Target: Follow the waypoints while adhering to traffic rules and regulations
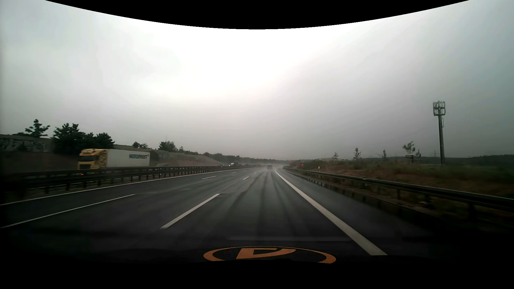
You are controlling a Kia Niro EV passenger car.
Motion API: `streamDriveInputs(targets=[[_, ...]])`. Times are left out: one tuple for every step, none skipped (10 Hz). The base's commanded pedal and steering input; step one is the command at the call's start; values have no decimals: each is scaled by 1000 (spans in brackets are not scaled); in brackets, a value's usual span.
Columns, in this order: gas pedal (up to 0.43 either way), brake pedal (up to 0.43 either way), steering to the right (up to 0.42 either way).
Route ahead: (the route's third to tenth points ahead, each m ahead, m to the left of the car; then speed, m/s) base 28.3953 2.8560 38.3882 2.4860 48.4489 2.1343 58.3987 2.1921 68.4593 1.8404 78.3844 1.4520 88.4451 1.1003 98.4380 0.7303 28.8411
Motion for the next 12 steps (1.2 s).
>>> streamDriveInputs(targets=[[209, 0, 3], [220, 0, 3], [220, 0, 3], [228, 0, 3], [240, 0, 3], [248, 0, 3], [248, 0, 3], [248, 0, 3], [248, 0, 3], [248, 0, 3], [248, 0, 3], [248, 0, 3]])
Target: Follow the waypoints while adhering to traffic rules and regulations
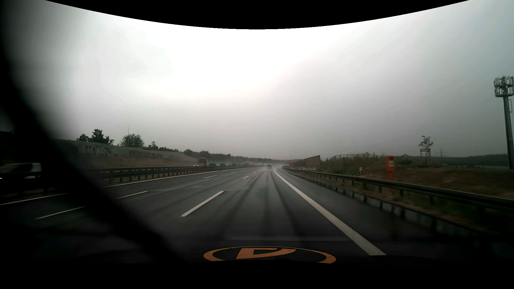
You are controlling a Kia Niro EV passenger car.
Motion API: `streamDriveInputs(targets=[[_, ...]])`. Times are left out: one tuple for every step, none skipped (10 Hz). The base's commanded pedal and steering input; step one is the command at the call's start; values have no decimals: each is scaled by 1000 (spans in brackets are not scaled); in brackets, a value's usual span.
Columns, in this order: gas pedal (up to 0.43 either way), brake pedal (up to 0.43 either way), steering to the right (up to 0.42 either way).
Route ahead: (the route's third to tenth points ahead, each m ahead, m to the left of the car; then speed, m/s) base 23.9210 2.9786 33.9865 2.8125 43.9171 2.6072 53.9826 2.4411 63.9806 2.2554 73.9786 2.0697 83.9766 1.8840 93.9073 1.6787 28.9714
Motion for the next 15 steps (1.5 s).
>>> streamDriveInputs(targets=[[248, 0, 3], [248, 0, 3], [260, 0, 3], [260, 0, 3], [260, 0, 3], [260, 0, 3], [260, 0, 3], [268, 0, 3], [268, 0, 3], [268, 0, 3], [268, 0, 3], [268, 0, 3], [268, 0, 3], [268, 0, 3], [268, 0, 3]])
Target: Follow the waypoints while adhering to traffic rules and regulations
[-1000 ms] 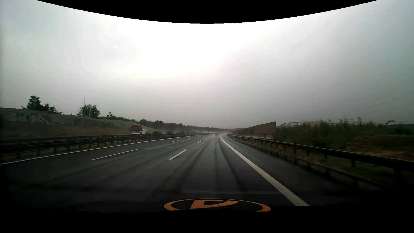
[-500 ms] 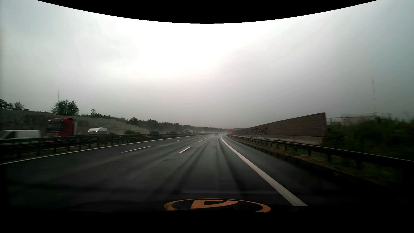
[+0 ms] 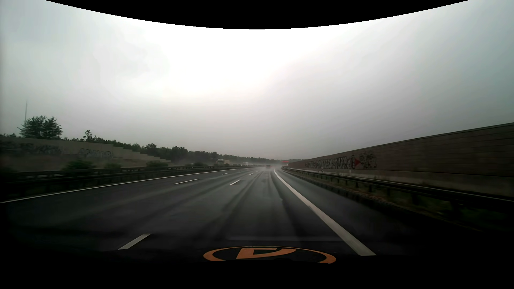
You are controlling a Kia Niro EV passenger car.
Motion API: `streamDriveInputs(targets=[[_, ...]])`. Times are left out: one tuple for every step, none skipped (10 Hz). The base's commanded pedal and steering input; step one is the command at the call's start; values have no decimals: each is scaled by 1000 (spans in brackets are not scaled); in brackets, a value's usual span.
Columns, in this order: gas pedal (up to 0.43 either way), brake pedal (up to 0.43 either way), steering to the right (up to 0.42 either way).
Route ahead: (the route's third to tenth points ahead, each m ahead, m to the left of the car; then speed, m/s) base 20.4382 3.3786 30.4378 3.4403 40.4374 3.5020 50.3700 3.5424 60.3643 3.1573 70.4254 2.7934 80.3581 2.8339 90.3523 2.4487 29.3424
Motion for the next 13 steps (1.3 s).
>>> streamDriveInputs(targets=[[268, 0, 2], [268, 0, 2], [268, 0, 2], [268, 0, 2], [268, 0, 2], [268, 0, 2], [268, 0, 2], [268, 0, 3], [268, 0, 3], [268, 0, 2], [268, 0, 3], [268, 0, 2], [268, 0, 3]])
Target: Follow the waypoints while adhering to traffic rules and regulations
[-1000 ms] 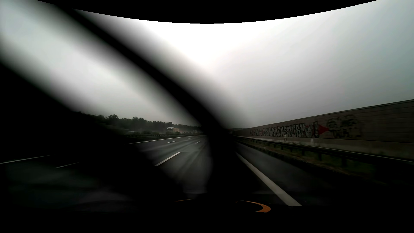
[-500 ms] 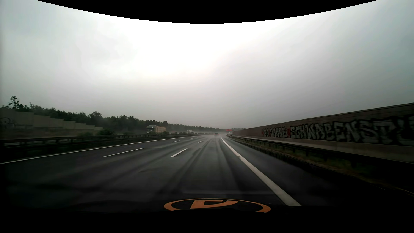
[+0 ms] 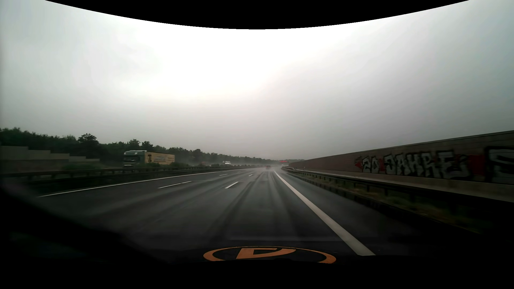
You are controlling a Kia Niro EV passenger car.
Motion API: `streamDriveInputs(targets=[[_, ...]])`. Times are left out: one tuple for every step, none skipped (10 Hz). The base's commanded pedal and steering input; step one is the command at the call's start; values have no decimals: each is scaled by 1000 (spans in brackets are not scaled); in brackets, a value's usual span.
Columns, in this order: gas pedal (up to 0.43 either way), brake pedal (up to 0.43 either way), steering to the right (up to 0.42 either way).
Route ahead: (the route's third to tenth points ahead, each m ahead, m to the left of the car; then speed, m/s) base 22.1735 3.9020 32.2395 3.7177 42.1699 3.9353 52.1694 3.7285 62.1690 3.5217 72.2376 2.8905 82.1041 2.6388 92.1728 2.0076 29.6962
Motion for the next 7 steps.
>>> streamDriveInputs(targets=[[268, 0, 2], [268, 0, 2], [268, 0, 3], [268, 0, 3], [268, 0, 2], [260, 0, 2], [248, 0, 2]])
